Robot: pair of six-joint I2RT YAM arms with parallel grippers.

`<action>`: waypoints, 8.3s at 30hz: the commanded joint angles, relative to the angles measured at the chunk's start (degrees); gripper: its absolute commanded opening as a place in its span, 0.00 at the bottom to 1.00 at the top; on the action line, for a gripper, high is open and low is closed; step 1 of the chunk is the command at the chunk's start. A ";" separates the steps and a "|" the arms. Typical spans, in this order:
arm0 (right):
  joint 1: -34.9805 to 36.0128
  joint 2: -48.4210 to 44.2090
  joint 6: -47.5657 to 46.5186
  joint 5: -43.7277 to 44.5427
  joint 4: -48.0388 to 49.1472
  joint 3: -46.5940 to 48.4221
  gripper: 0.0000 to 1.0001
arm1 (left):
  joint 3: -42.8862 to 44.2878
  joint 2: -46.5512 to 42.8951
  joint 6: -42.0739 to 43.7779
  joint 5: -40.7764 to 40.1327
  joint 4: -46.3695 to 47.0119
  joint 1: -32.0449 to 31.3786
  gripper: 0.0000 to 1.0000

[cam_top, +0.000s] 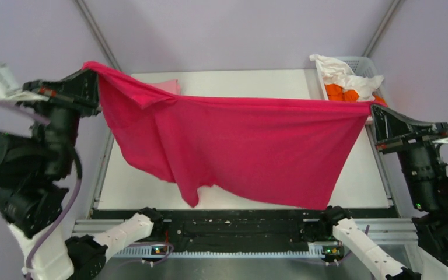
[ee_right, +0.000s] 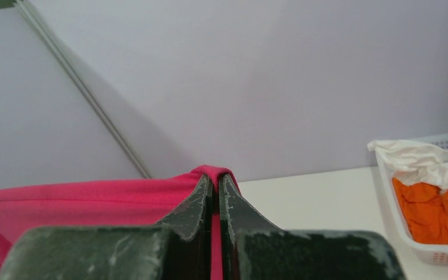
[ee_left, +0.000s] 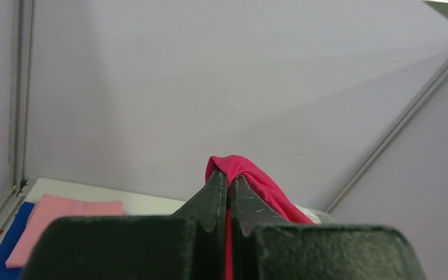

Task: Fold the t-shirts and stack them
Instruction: Flatten out the tshirt, then grab the side of the flattened tshirt closest away from the robot with both arms

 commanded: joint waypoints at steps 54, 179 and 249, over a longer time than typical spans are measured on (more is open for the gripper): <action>-17.24 23.59 15.12 -5.88 18.98 -61.12 0.00 | -84.72 -2.26 -28.33 22.40 9.07 5.09 0.00; -11.25 27.39 22.53 -4.45 -5.35 -54.41 0.99 | -57.42 42.58 -24.32 19.59 11.28 5.18 0.99; -15.21 20.19 26.59 7.30 14.36 -63.66 0.00 | -67.94 13.68 -28.53 14.51 10.92 -10.16 0.00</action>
